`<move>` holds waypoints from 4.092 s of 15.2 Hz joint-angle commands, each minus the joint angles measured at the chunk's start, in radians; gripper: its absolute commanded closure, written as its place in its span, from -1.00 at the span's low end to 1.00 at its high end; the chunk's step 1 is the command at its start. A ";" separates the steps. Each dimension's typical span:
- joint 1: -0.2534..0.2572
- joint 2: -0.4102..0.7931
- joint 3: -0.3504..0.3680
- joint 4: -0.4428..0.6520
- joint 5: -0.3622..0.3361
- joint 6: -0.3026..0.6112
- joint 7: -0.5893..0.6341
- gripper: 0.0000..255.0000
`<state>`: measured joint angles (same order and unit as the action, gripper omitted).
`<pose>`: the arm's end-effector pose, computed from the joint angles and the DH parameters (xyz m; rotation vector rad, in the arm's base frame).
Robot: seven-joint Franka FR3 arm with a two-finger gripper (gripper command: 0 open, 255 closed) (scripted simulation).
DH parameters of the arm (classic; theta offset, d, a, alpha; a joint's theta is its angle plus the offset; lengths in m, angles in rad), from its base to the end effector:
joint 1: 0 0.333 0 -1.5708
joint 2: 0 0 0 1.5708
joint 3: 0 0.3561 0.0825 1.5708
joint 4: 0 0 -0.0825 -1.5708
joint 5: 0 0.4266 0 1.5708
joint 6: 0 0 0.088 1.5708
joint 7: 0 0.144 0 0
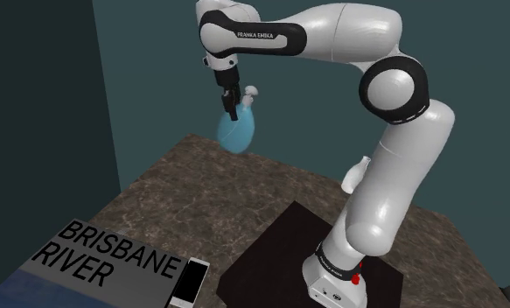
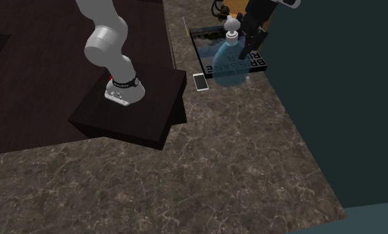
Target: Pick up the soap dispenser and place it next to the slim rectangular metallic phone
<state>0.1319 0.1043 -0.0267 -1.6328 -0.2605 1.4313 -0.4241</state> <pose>0.5958 0.0234 0.5308 2.7852 0.7597 -0.5006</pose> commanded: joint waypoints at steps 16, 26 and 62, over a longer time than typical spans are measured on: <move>0.185 0.292 0.119 0.389 0.058 -0.160 0.278 1.00; 0.177 0.276 0.119 0.232 0.063 -0.020 0.299 1.00; 0.169 0.415 0.112 -0.050 0.044 0.393 0.370 1.00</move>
<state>0.3000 0.5143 0.0855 -1.6764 -0.2159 1.8131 -0.0572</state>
